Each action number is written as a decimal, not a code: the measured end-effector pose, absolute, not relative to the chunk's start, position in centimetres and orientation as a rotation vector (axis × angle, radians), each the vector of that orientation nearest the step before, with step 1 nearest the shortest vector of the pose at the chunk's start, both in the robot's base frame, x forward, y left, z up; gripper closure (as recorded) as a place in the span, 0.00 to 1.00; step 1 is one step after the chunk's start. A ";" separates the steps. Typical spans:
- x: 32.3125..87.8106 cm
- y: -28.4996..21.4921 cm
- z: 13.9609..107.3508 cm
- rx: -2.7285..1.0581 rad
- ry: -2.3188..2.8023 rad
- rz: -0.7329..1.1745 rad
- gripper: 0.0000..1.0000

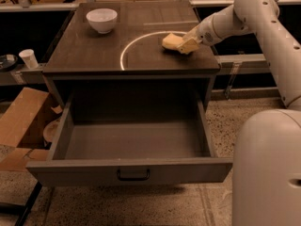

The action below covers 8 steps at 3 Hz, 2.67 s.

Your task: Place sponge into top drawer

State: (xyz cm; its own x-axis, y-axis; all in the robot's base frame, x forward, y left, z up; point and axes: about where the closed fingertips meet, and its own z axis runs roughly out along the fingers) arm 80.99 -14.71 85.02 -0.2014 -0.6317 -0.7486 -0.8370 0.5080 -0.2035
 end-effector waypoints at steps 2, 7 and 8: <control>78.0 -11.4 86.3 -1.268 1.840 0.394 1.00; 60.4 -2.5 76.7 -1.634 1.766 0.657 1.00; 59.9 -2.7 72.1 -1.614 1.847 0.666 1.00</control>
Offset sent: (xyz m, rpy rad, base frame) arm -0.0234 0.0209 0.0173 0.0382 -0.0265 0.0675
